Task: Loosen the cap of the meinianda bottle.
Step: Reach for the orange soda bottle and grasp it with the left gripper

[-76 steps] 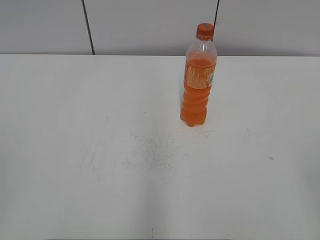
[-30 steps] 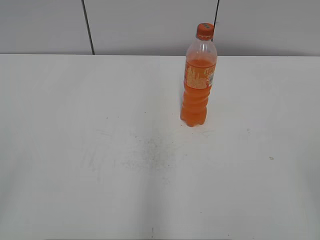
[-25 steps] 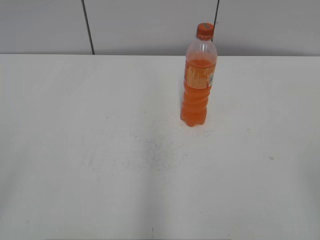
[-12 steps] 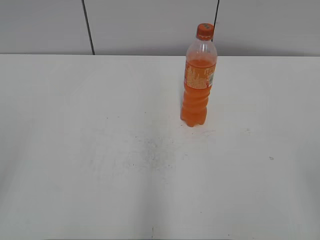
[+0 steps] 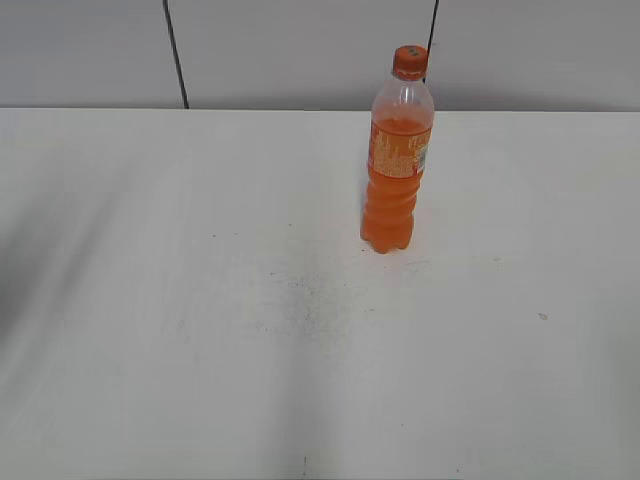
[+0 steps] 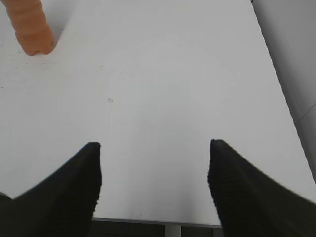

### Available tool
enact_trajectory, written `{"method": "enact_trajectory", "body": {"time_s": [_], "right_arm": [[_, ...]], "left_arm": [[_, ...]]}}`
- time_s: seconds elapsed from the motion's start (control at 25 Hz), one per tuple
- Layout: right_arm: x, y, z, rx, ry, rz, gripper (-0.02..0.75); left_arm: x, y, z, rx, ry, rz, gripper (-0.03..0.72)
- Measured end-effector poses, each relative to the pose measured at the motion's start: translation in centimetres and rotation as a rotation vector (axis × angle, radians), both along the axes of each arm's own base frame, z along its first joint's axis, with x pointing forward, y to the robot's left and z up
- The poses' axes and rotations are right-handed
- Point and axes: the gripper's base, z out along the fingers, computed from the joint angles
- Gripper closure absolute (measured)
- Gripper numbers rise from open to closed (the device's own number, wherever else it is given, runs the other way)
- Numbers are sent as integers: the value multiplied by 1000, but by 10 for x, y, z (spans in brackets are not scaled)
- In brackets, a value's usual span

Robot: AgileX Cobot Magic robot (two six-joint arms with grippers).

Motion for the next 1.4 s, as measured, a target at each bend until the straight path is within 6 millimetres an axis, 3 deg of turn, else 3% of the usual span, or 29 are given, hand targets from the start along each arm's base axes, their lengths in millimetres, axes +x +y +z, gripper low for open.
{"method": "enact_trajectory", "body": {"time_s": [0.2,0.36,0.44,0.64,0.76,0.88,1.04,1.4], "right_arm": [[0,0,0,0,0,0,227],[0,0,0,0,0,0,227],[0,0,0,0,0,0,227],[0,0,0,0,0,0,228],[0,0,0,0,0,0,228],[0,0,0,0,0,0,228],[0,0,0,0,0,0,228],[0,0,0,0,0,0,228]], "left_arm": [[54,13,-36,-11,71,72,157],[92,11,-58,43,129,2,162],[107,4,-66,25,114,-108,162],[144,-10,-93,-66,138,-577,162],[160,-17,-110,30,194,-867,167],[173,-33,-120,135,220,-1052,169],[190,-56,-132,149,219,-1130,169],[212,-141,-173,100,241,-1342,157]]}}
